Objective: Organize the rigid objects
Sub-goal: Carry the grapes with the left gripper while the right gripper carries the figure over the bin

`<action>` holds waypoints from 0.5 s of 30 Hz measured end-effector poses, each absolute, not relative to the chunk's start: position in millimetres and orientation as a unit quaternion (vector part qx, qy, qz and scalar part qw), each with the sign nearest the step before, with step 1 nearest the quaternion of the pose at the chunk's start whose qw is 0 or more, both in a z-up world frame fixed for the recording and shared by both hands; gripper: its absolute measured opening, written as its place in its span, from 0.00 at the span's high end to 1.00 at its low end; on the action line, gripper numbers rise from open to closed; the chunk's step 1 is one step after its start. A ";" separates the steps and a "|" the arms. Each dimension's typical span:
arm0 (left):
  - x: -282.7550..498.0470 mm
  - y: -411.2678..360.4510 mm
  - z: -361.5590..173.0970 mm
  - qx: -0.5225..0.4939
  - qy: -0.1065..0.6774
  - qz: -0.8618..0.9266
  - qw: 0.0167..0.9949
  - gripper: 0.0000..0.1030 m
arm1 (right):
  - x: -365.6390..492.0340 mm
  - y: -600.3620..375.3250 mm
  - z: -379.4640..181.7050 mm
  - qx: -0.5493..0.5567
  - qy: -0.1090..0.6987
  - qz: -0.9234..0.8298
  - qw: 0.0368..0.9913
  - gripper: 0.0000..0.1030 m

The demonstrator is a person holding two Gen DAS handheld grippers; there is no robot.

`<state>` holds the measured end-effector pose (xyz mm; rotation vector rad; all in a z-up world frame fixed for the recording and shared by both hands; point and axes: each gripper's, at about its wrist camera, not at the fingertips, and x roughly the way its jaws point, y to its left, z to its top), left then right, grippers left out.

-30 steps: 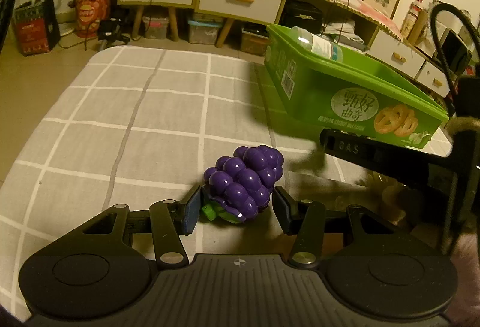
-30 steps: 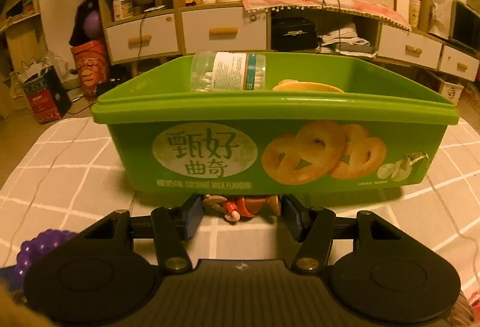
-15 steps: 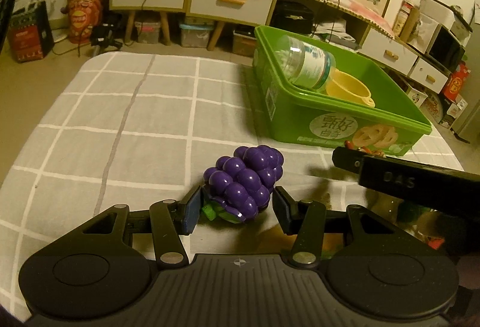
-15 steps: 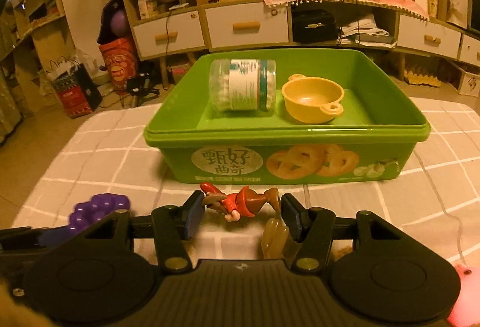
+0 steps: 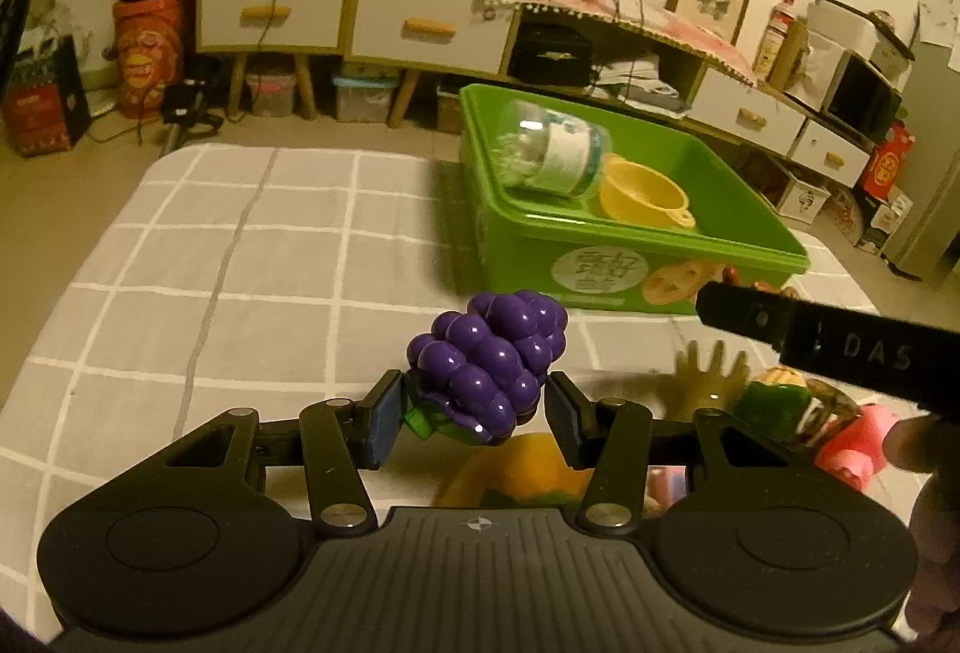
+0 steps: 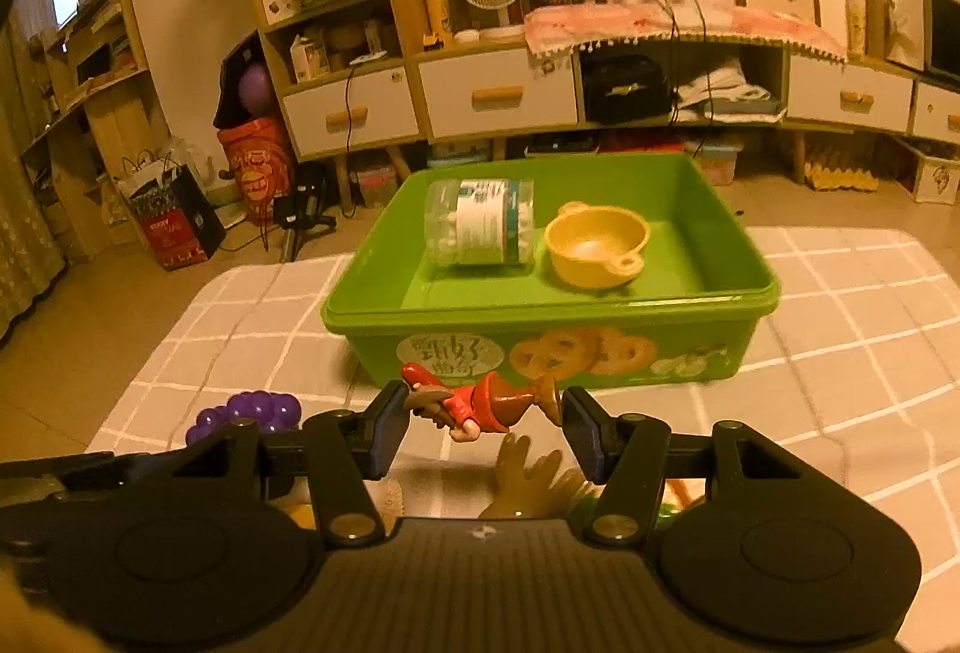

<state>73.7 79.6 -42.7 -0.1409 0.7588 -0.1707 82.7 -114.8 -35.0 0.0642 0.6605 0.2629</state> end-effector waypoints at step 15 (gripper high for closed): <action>61.9 49.8 -20.9 -0.051 0.349 -0.116 0.928 0.46 | 57.4 -143.4 -9.0 0.020 0.305 0.118 0.945 0.69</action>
